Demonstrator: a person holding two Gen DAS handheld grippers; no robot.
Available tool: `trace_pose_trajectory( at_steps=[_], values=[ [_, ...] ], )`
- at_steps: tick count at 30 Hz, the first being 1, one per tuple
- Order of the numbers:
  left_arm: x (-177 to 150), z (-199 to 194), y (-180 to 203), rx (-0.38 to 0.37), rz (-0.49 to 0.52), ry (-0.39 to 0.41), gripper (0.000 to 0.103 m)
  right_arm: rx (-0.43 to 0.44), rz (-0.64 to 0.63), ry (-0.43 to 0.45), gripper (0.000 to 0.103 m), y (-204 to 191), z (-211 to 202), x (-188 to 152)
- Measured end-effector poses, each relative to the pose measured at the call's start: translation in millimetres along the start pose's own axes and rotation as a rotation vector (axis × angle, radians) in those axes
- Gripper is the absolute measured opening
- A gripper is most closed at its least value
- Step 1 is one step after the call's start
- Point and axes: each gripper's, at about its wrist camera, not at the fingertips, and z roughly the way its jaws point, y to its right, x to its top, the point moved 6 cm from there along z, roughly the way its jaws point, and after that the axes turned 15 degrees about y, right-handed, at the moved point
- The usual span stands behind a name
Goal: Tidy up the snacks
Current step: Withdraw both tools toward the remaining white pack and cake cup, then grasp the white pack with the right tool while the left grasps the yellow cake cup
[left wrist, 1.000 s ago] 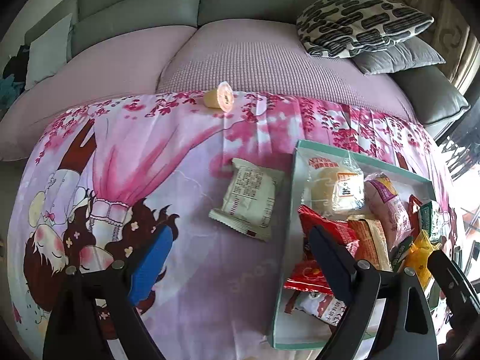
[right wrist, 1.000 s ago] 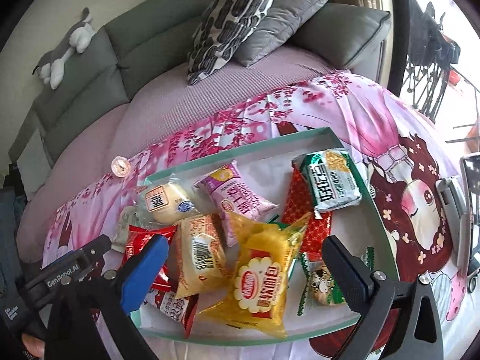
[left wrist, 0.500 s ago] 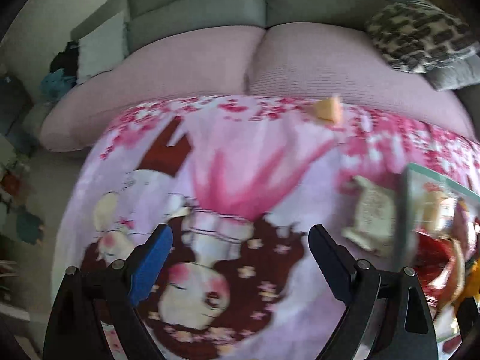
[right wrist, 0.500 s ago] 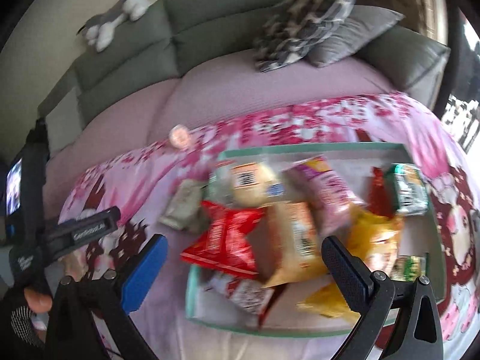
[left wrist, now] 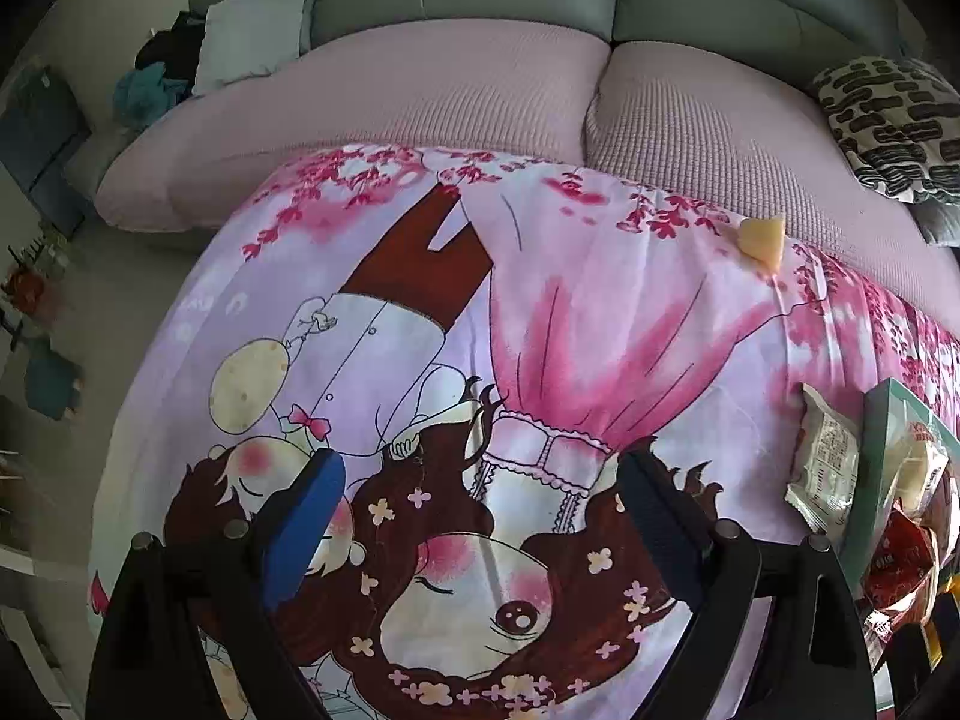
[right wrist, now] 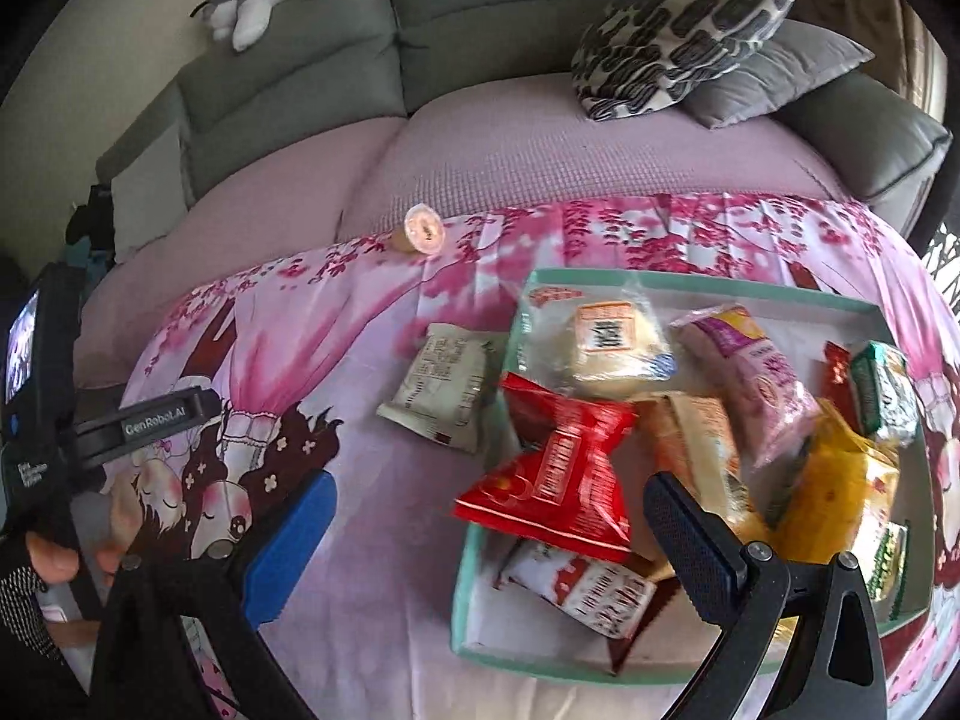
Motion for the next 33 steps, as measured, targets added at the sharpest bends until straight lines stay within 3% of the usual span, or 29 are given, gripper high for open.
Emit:
trace_pose_trajectory(
  at_steps=[9,13,19,27,30,33],
  values=[
    [2.4,16.2,-10.7,-0.02,-0.035,-0.018,0.092,0.098,0.016,-0.065,0.1,-45.1,34.7,34.0],
    [8.1,20.7,-15.3,-0.024,-0.044,-0.014,0.092,0.061,0.013,-0.15,0.089,-47.0,62.8,35.6],
    [13.5,28.1,-4.4,-0.088,-0.037,-0.024,0.092,0.007,0.023,-0.269,0.072,-36.4,97.5,21.7],
    [15.2,39.1,15.1,-0.153,0.0,-0.058,0.092,-0.088,-0.016,-0.361,0.066,-27.3,127.3,12.5],
    [13.7,42.1,20.3,-0.171,0.014,-0.074,0.092,-0.088,-0.027,-0.38,0.065,-32.8,132.1,9.7],
    [12.8,43.7,22.4,-0.18,0.02,-0.083,0.092,-0.044,-0.008,-0.404,0.058,-40.3,137.4,4.8]
  ],
)
